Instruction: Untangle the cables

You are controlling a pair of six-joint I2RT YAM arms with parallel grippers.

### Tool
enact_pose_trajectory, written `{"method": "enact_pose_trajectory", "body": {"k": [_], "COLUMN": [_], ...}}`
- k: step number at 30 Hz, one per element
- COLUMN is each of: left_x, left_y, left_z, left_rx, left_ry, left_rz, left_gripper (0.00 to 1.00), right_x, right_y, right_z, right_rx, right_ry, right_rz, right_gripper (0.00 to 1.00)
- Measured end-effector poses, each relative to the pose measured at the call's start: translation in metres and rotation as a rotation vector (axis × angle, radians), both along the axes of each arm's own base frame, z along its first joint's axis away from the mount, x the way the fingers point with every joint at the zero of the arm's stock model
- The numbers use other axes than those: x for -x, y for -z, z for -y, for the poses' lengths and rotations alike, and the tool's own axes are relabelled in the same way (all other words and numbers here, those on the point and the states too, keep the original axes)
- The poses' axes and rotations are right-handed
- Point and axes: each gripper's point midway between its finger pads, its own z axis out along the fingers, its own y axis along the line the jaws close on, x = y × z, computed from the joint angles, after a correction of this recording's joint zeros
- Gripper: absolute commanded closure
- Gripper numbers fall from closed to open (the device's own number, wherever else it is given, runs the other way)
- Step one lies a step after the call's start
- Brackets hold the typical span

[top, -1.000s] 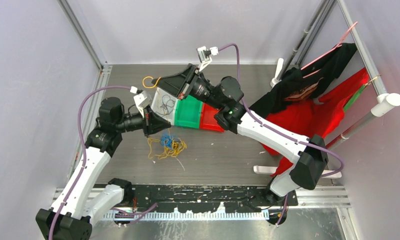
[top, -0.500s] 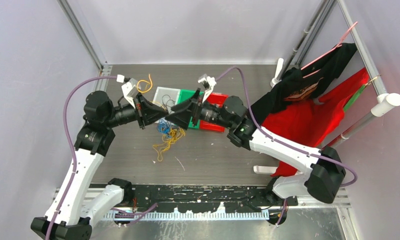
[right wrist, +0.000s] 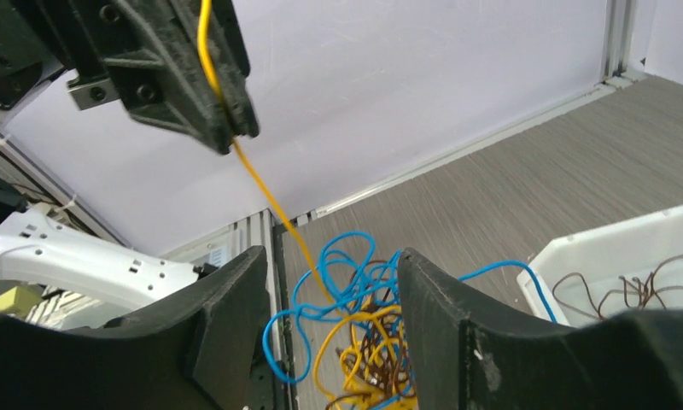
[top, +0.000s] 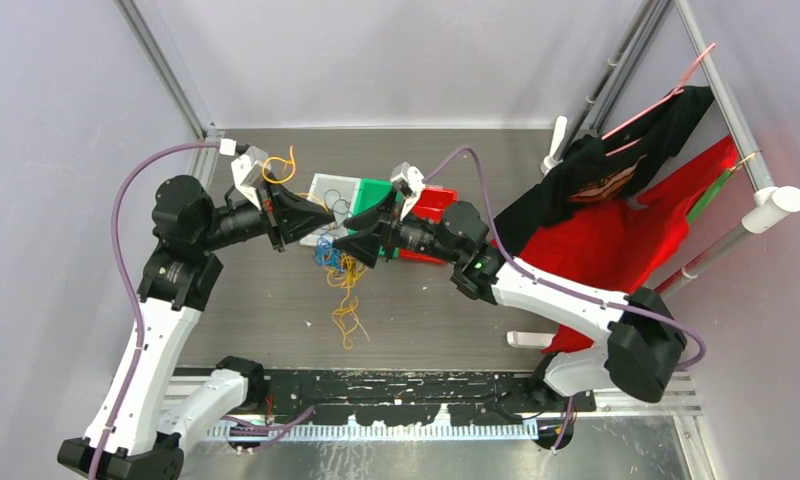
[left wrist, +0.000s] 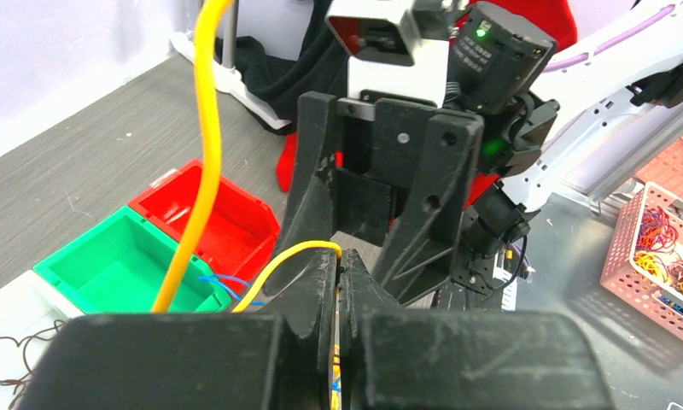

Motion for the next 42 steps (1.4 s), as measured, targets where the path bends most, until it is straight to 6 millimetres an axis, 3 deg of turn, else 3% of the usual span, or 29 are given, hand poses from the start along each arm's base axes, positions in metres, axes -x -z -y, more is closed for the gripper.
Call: {"method": "enact_pose_trajectory", "body": {"k": [9,12,18,25,32,42], "left_x": [-0.003,-0.003,0.000,0.002,0.007,0.023], "left_y": [-0.008,-0.015,-0.040,-0.079,-0.120,-0.181], "left_z": [0.002,0.002,0.002,0.002,0.001,-0.005], "left_rx": [0.009,0.017,0.038,0.064,0.090,0.123], "left_ry": [0.003,0.004,0.007,0.010,0.012,-0.004], "left_rz": [-0.013,-0.013,0.016,0.076,0.156,0.318], "left_gripper": [1.00,1.00,1.00,1.00,1.00,1.00], "right_x": [-0.013,-0.013,-0.020,-0.027,-0.021,0.004], "right_y": [0.003,0.008,0.024,0.066,0.095,0.152], "right_z": [-0.033,-0.041,-0.046,-0.044,-0.046,-0.061], "right_rx": [-0.026,-0.030,-0.038,0.000,0.033,0.134], "right_ry": [-0.032,-0.037,0.001,0.061,0.073,0.037], "right_rz": [0.016,0.015,0.007,-0.039,-0.079,-0.149], "right_gripper": [0.62,0.66,0.66,0.65,0.63,0.59]}}
